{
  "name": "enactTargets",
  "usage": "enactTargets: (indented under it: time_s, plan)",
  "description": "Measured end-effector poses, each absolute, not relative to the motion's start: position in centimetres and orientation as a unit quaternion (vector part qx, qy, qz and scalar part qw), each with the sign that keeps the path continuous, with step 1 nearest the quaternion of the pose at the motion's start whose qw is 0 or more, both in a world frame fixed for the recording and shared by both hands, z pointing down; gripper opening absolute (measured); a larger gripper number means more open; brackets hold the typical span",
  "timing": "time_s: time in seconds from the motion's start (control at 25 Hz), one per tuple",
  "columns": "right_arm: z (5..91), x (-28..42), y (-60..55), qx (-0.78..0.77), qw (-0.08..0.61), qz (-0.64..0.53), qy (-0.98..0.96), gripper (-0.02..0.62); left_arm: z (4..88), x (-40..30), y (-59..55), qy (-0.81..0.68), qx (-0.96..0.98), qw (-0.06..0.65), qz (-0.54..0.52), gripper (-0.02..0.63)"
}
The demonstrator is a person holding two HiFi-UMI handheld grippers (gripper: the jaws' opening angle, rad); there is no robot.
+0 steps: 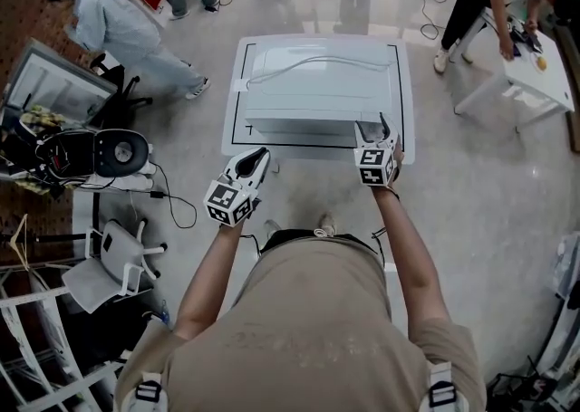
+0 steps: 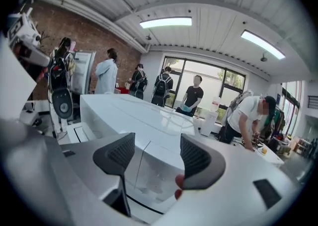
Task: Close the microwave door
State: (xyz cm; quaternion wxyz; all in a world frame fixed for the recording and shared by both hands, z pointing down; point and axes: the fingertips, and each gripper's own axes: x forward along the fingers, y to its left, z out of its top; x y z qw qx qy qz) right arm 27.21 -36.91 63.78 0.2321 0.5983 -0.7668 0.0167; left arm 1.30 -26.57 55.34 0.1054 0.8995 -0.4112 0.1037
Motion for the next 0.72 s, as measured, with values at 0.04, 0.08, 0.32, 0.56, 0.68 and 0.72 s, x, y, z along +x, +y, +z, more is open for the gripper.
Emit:
enactTargets:
  time_s: [0.04,0.08,0.32,0.56,0.68,0.72]
  plan:
    - [62.8,27.4,-36.6,0.599,0.216,0.02,-0.771,0.296,55.2,1.2,-26.6,-0.413,0.899,0.105,0.102,0.015]
    - [61.7,27.6,-36.3,0.599,0.2,0.021,-0.775,0.296,55.0,1.0,-26.6,-0.415,0.898,0.106,0.099,0.015]
    - [53.9,29.0,-34.3,0.592,0.104,0.022,-0.799,0.172,52.4,0.2,-27.3,-0.429,0.895,0.102,0.068,0.015]
    - [48.4,29.9,-32.2,0.569,0.046,0.005,-0.821,0.17,48.0,-0.2,-28.7,-0.439,0.895,0.082,0.019,0.015]
    - [46.1,29.9,-30.9,0.556,0.024,-0.007,-0.831,0.17,45.7,0.0,-29.0,-0.436,0.897,0.069,0.001,0.015]
    - [45.4,29.8,-30.4,0.552,0.017,-0.01,-0.834,0.169,45.1,0.1,-29.1,-0.434,0.898,0.065,-0.003,0.015]
